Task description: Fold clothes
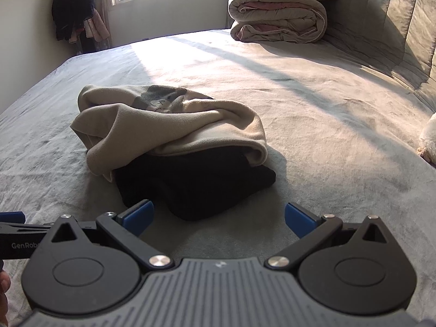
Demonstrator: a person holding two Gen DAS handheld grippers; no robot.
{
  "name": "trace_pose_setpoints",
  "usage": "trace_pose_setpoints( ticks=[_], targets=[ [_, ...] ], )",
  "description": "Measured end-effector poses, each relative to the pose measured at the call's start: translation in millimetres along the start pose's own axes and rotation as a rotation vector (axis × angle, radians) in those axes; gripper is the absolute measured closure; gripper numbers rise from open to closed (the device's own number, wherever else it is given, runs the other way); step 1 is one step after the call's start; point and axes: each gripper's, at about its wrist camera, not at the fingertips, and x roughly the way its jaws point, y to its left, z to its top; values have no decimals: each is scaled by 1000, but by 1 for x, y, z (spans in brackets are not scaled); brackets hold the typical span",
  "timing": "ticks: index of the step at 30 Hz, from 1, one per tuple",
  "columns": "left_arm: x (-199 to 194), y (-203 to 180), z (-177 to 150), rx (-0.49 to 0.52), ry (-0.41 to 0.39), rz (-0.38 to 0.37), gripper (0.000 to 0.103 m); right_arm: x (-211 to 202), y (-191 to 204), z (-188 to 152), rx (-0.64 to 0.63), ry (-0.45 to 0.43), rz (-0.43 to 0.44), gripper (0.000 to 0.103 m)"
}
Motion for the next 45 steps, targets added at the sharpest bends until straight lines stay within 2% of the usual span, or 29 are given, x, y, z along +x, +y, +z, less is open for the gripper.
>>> trace_pose_setpoints(
  ticks=[14, 22, 29, 40, 45],
  targets=[
    [-2, -1, 0, -2, -3, -20, 0, 7, -1, 1, -3, 50, -54, 0],
    [3, -3, -1, 9, 3, 6, 0, 9, -6, 3, 8, 70, -74, 0],
    [2, -6, -2, 27, -27, 4, 0, 12, -9, 4, 15, 87, -83, 0],
    [24, -8, -7, 36, 110, -11, 0, 17, -12, 1, 15, 120, -89, 0],
    [26, -11, -13, 47, 101, -5, 0, 21, -14, 0, 22, 150, -86, 0]
  ],
)
